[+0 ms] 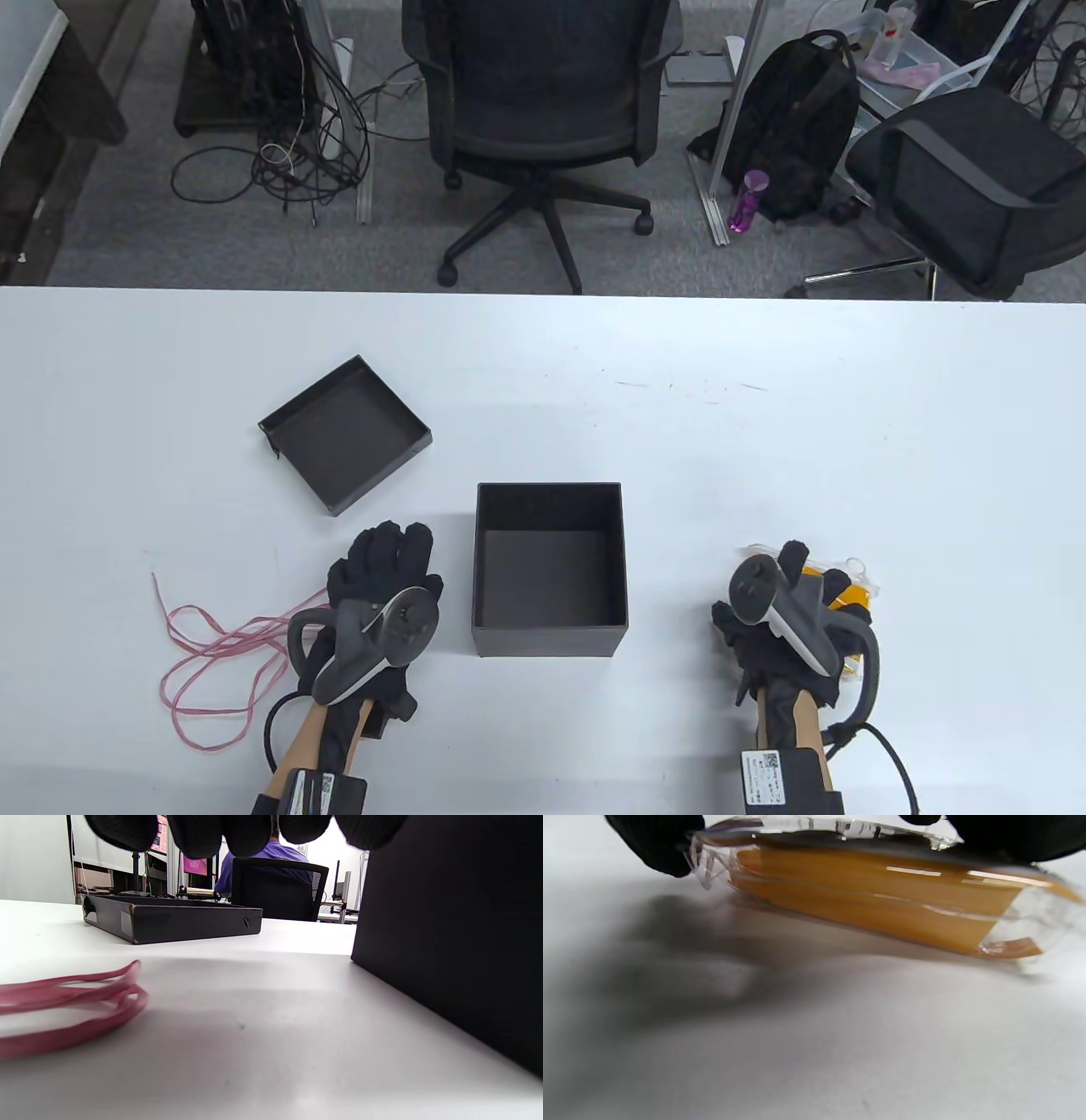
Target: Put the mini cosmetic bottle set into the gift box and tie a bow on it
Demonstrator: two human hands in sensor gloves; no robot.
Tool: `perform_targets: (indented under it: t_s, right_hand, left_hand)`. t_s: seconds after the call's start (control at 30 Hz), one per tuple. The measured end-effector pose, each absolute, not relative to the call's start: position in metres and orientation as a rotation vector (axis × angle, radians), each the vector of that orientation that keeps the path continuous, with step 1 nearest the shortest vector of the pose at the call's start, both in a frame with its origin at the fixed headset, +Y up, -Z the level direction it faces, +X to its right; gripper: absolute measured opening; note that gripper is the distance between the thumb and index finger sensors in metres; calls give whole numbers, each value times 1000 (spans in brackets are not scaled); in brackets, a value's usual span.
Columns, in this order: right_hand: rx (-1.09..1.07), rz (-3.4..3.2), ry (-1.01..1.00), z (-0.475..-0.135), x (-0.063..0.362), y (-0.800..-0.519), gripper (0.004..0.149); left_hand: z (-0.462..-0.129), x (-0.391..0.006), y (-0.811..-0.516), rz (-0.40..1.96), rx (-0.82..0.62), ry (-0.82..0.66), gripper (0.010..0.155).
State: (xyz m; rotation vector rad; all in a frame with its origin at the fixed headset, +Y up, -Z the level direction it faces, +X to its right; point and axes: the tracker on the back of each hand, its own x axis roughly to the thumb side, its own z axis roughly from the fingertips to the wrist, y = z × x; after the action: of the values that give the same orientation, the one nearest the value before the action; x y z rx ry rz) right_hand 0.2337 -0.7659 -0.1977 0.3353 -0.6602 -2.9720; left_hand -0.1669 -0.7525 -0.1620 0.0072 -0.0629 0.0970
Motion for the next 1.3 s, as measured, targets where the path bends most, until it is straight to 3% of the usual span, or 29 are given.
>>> perform_targets:
  t_s: [0.63, 0.97, 1.2, 1.3]
  right_hand:
    - [222, -2779, -732, -204, 212, -777, 102]
    - [171, -2656, -645, -202, 199, -780, 92]
    - [240, -2647, -363, -200, 189, -763, 86]
    - [233, -2739, -110, -197, 186, -743, 78]
  left_hand:
    - [-163, -171, -752, 106, 42, -36, 68]
    - [-162, -171, -752, 86, 40, -34, 69]
    - [-163, -172, -752, 93, 47, -31, 69]
    - [-163, -173, -751, 95, 49, -27, 68]
